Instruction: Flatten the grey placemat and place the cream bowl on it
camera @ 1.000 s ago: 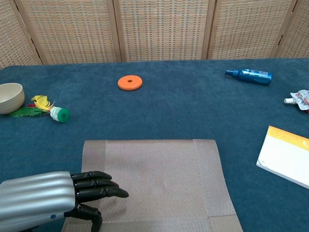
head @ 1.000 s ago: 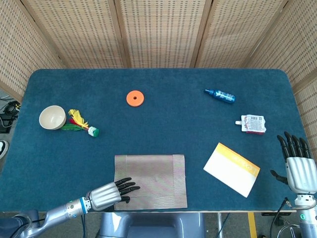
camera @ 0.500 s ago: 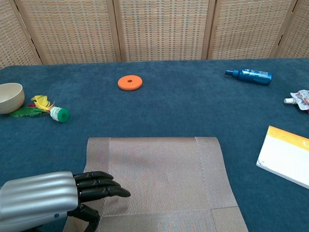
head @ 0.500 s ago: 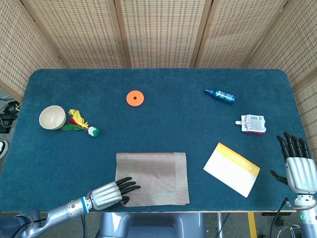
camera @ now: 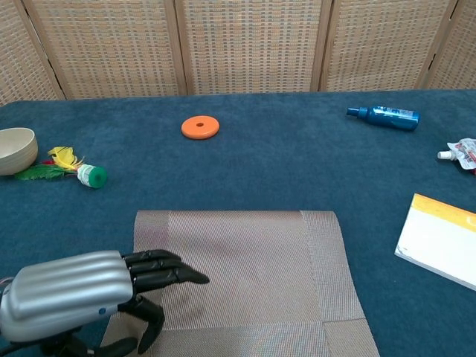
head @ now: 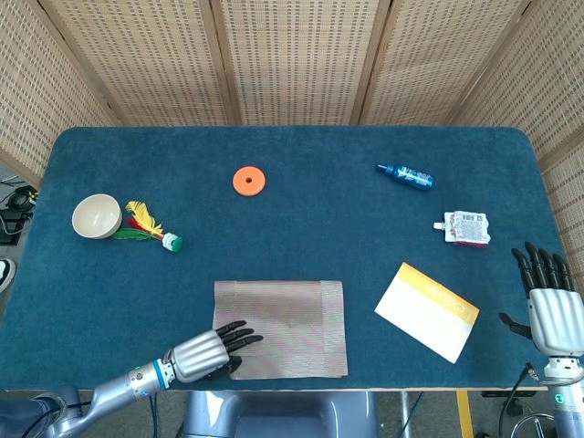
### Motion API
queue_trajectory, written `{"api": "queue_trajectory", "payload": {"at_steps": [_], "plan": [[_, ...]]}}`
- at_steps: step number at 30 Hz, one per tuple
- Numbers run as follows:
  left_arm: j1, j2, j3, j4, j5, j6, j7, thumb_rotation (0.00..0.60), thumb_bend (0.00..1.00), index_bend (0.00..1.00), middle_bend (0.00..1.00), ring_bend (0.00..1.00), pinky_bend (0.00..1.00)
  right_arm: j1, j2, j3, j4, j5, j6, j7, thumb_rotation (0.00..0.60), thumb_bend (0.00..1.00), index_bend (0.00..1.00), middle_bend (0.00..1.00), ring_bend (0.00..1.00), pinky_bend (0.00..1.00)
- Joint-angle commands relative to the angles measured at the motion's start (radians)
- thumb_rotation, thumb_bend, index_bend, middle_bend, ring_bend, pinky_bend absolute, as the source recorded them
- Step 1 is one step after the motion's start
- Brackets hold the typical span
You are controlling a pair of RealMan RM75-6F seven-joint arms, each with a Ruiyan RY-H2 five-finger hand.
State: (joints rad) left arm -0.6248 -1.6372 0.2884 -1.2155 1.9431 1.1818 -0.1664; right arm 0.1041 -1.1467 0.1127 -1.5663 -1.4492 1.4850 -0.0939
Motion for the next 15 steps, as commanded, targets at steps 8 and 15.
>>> {"api": "queue_trajectory", "payload": {"at_steps": [8,15], "plan": [[-0.082,0.047,-0.217,-0.167,-0.217,-0.116,-0.007,0.600,0.73,0.81,0.00,0.00,0.00,-0.001,-0.001,-0.002,-0.002,-0.004,0.002,-0.003,0.600,0.00,0.05,0.00,0.00,0.00],[-0.221,0.073,-0.463,-0.155,-0.550,-0.368,0.009,0.600,0.74,0.81,0.00,0.00,0.00,0.001,-0.006,-0.003,0.002,0.000,-0.003,-0.013,0.600,0.00,0.05,0.00,0.00,0.00]]}}
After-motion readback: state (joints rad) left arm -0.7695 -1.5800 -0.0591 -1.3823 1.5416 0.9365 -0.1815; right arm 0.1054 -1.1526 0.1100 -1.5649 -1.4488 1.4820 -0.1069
